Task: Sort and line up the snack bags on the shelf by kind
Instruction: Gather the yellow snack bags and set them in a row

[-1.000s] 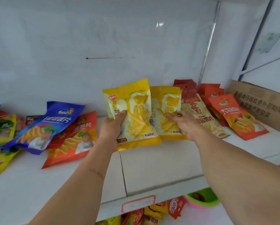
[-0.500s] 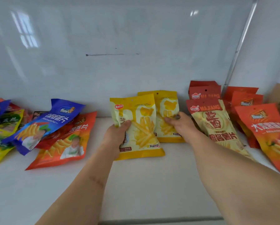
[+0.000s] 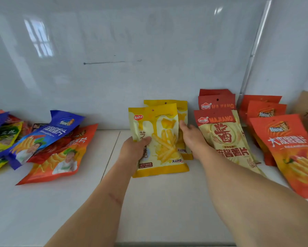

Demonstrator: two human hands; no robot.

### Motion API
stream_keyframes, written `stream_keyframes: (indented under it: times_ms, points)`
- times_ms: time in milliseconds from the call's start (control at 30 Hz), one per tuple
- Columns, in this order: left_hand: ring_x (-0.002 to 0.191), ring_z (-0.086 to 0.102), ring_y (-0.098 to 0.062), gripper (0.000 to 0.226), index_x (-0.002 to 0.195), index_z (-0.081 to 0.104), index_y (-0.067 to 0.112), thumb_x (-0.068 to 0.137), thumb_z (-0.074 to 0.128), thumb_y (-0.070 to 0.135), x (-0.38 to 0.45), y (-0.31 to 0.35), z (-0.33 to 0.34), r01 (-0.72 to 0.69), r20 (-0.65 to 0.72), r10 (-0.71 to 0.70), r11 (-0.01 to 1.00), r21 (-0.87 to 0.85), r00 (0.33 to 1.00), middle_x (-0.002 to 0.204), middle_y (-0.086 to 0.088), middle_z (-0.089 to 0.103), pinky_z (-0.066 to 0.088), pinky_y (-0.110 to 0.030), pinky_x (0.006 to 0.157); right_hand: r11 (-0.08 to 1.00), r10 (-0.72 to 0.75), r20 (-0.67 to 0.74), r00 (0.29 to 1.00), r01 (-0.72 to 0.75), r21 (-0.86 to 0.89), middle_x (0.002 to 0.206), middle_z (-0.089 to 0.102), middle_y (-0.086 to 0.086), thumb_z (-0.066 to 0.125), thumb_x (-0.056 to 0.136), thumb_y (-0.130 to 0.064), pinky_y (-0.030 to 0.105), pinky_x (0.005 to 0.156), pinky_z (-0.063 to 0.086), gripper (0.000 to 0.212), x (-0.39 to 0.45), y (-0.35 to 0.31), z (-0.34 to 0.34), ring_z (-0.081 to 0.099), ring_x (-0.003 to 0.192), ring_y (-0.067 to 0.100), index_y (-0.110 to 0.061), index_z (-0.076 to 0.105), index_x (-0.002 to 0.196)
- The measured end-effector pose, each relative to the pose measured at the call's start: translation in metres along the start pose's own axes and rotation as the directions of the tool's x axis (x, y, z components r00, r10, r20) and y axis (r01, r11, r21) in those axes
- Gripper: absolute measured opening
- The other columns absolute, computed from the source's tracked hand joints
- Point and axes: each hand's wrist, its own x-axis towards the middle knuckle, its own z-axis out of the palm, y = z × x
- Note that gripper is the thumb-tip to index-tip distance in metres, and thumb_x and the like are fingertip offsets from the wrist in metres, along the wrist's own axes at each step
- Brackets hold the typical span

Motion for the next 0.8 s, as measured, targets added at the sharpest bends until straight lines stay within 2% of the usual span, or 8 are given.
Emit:
stream_keyframes:
  times_ms: [67, 133, 200, 300, 400, 600, 800]
  points:
    - [0.088, 0.075, -0.028, 0.027, 0.105, 0.069, 0.019, 0.084, 0.076, 0.034, 0.002, -0.001, 0.005, -0.04, -0.057, 0.046, 0.995, 0.096, 0.997, 0.096, -0.004, 0.077, 0.06, -0.051, 0.084, 0.998, 0.022, -0.019, 1.0, -0.02, 0.057, 0.143, 0.051, 0.011, 0.028, 0.103, -0.055, 0.036, 0.101, 0.035, 0.063, -0.004, 0.001, 0.001, 0.046, 0.131, 0.029, -0.009, 0.052, 0.138]
    - [0.088, 0.073, -0.026, 0.028, 0.107, 0.067, 0.019, 0.086, 0.075, 0.036, 0.002, 0.001, 0.01, -0.067, -0.093, 0.082, 0.985, 0.161, 0.992, 0.097, -0.003, 0.075, 0.06, -0.047, 0.083, 0.996, 0.034, -0.015, 0.999, -0.033, 0.086, 0.147, 0.047, 0.009, 0.025, 0.099, -0.065, 0.038, 0.108, 0.032, 0.073, -0.013, -0.001, 0.004, 0.043, 0.135, 0.028, -0.012, 0.048, 0.143]
    - [0.089, 0.071, -0.024, 0.03, 0.11, 0.065, 0.018, 0.087, 0.074, 0.036, 0.002, 0.001, 0.015, -0.086, -0.08, 0.103, 0.978, 0.192, 0.991, 0.099, -0.003, 0.073, 0.06, -0.044, 0.083, 0.997, 0.039, 0.016, 0.999, -0.04, 0.061, 0.146, 0.048, 0.006, 0.03, 0.089, -0.077, 0.042, 0.111, 0.035, 0.085, -0.018, 0.0, 0.007, 0.046, 0.133, 0.028, -0.014, 0.045, 0.144]
    - [0.09, 0.068, -0.023, 0.033, 0.111, 0.06, 0.017, 0.087, 0.073, 0.036, 0.004, 0.001, 0.024, -0.108, -0.058, 0.124, 0.966, 0.234, 0.991, 0.099, -0.002, 0.07, 0.058, -0.043, 0.083, 0.999, 0.032, -0.023, 0.999, -0.031, 0.034, 0.14, 0.053, 0.004, 0.045, 0.085, -0.076, 0.043, 0.107, 0.04, 0.085, -0.022, 0.003, 0.008, 0.051, 0.128, 0.029, -0.014, 0.043, 0.144]
    - [0.091, 0.066, -0.023, 0.037, 0.112, 0.057, 0.016, 0.088, 0.072, 0.04, 0.007, 0.001, 0.031, -0.125, -0.059, 0.15, 0.943, 0.309, 0.987, 0.1, -0.001, 0.068, 0.054, -0.037, 0.076, 0.999, 0.01, -0.052, 0.999, -0.012, -0.034, 0.144, 0.05, 0.008, 0.049, 0.084, -0.075, 0.044, 0.108, 0.04, 0.09, -0.018, 0.007, 0.009, 0.048, 0.131, 0.03, -0.011, 0.04, 0.146]
    - [0.091, 0.065, -0.022, 0.036, 0.11, 0.057, 0.015, 0.089, 0.069, 0.041, 0.011, -0.005, 0.04, -0.12, -0.082, 0.154, 0.938, 0.325, 0.985, 0.098, 0.0, 0.067, 0.056, -0.04, 0.083, 0.99, -0.053, -0.079, 0.995, 0.042, -0.132, 0.126, 0.06, 0.008, 0.054, 0.093, -0.056, 0.036, 0.095, 0.043, 0.059, -0.005, 0.008, 0.009, 0.056, 0.119, 0.029, -0.01, 0.057, 0.128]
    - [0.096, 0.064, -0.026, 0.036, 0.109, 0.057, 0.015, 0.09, 0.067, 0.043, 0.012, -0.005, 0.052, -0.128, -0.127, 0.186, 0.922, 0.365, 0.974, 0.102, -0.002, 0.067, 0.055, -0.042, 0.084, 0.979, -0.075, -0.088, 0.993, 0.056, -0.199, 0.121, 0.062, 0.009, 0.053, 0.095, -0.053, 0.029, 0.083, 0.038, 0.055, 0.005, 0.008, 0.007, 0.057, 0.114, 0.029, -0.007, 0.056, 0.124]
